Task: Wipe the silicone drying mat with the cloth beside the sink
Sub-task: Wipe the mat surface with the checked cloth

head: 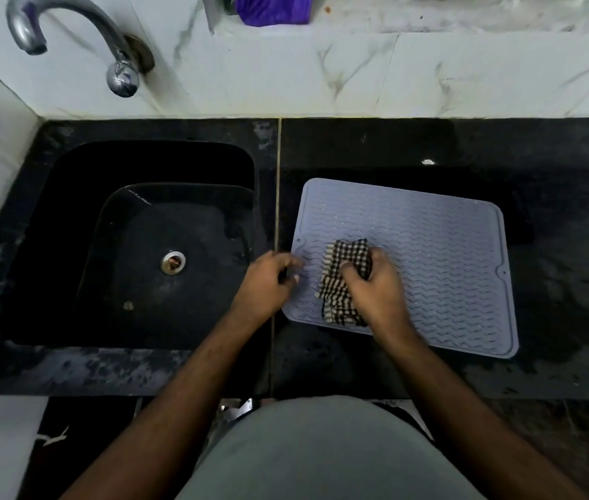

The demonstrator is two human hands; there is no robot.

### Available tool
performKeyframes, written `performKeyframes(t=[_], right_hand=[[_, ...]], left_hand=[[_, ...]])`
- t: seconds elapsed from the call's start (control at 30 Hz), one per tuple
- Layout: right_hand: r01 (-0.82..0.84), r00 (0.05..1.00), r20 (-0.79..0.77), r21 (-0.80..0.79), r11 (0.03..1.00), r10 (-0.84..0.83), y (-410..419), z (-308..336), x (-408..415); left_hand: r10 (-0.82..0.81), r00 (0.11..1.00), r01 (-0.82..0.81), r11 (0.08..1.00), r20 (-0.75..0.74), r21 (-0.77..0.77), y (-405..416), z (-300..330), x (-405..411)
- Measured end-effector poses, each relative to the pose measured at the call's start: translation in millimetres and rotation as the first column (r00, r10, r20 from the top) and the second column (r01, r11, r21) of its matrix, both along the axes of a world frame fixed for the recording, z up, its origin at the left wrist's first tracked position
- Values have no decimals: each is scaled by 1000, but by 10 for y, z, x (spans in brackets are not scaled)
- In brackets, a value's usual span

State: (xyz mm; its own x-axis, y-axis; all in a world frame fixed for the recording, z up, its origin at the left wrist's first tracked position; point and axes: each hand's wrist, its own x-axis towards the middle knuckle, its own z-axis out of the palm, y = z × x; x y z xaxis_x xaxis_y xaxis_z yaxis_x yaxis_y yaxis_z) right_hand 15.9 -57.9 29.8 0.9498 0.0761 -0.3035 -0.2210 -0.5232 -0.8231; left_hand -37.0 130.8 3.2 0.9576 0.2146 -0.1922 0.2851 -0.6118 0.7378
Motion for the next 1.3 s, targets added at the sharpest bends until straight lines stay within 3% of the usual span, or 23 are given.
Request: performKeyframes(t=[0.13,0.3,0.47,0.7,0.77,0.97,1.2,1.3], right_hand=[[-46,997,-64,9,999,47,121,-41,105],[-113,994,0,32,993,113,390,-165,-12],[-292,921,114,-429,855,372,435,-317,-162],[-314,851,186,-570,759,491,514,-480,-243],[-315,852,193,-552,772,486,570,-510,-230],[-338,890,133,-449,827,436,631,-432,-170],[-399,842,54,-606,688,536,542,-426,-394],[-418,827,24,-640,644,562,583,-397,-351]], left_hand=[[-137,987,156,945,-86,288,-7,-139,-58],[-216,974,227,914,-68,337,108,-141,-63],[-322,940,340,872,-109,351,310,-126,28],[-354,904,426,788,-237,444,303,-21,143],[-350,895,442,772,-275,456,280,34,174],[-233,923,355,825,-308,439,134,195,231],[-170,947,268,886,-274,378,14,53,143],[-142,962,246,819,-232,518,-77,10,85]])
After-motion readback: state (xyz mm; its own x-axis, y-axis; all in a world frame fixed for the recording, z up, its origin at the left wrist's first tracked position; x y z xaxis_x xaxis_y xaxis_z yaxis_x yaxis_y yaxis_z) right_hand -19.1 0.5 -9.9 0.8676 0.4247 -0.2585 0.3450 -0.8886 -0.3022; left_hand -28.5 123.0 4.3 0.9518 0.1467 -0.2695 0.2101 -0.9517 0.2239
